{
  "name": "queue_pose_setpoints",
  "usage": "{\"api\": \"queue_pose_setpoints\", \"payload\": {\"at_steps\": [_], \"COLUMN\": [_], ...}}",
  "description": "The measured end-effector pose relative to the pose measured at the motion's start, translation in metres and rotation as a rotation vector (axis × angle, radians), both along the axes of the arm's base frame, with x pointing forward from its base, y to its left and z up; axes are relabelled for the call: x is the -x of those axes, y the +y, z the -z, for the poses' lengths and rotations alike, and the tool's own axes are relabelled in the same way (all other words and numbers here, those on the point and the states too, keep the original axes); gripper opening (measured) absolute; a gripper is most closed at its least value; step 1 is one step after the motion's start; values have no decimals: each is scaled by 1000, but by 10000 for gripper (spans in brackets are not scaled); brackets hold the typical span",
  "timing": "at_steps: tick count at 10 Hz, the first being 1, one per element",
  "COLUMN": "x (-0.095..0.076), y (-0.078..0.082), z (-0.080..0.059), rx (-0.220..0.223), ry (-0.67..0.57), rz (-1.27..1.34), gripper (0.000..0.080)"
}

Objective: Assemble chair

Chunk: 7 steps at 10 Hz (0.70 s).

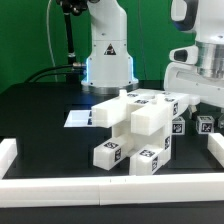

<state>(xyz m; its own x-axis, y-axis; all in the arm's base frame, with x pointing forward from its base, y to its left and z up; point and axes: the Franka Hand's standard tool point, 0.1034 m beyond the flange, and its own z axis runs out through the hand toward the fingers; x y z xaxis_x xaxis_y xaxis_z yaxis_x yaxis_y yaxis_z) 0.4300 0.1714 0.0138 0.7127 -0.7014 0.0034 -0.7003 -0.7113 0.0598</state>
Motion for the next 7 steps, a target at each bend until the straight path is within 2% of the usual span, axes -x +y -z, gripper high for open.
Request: {"api": "queue_pose_setpoints", "payload": {"at_steps": [1, 2, 3, 5, 6, 7], "x": [0, -1, 3, 14, 13, 7], "y": [1, 12, 24, 38, 36, 26], "z": [-2, -21, -48, -81, -96, -111], "rx": [-2, -24, -55, -94, -111, -123], "ry": [-1, -9, -25, -29, -35, -33], "rz": [-1, -11, -22, -43, -58, -103], "gripper": [397, 399, 399, 399, 399, 399]}}
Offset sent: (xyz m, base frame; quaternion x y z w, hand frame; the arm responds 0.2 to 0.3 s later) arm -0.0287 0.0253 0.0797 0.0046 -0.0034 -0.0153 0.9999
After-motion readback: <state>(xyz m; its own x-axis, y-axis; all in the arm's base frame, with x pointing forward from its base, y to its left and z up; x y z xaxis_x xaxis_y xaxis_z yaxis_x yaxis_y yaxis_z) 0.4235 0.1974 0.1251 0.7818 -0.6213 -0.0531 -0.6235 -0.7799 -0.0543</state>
